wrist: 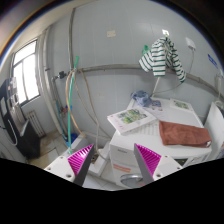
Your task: Fold towel
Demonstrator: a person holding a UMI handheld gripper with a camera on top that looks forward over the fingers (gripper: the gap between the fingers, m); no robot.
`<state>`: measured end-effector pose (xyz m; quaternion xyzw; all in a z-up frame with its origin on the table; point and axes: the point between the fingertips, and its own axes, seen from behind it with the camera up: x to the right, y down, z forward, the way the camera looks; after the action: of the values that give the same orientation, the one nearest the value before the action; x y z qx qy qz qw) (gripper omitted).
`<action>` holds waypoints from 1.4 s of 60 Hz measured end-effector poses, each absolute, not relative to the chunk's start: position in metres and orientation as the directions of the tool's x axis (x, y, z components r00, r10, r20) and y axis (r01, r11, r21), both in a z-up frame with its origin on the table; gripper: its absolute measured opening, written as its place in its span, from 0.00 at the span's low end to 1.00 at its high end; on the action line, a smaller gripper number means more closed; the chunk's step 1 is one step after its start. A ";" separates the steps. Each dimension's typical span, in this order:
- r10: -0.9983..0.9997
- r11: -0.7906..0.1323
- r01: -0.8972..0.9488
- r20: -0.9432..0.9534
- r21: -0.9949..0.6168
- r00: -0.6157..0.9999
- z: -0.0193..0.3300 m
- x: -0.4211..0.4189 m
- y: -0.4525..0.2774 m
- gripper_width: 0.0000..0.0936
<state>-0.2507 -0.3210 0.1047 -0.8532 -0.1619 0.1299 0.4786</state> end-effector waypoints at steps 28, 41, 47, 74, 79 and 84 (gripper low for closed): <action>0.176 -0.535 0.204 0.128 -0.820 0.976 0.019 -0.094 -0.120 0.61; 0.258 -0.546 0.244 0.116 -0.802 0.959 -0.011 -0.089 -0.096 0.14; 0.278 -0.520 0.257 0.123 -0.814 0.953 -0.010 -0.086 -0.095 0.03; 0.055 -0.484 0.050 0.026 -0.874 0.998 0.086 0.136 -0.092 0.02; 0.000 -0.549 0.035 0.042 -0.835 0.999 0.051 0.173 -0.095 0.03; -0.034 -0.609 0.003 0.030 -0.793 0.999 0.020 0.191 -0.101 0.04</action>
<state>0.1913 -0.1011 0.0196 -0.8967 0.0088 -0.0208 0.4421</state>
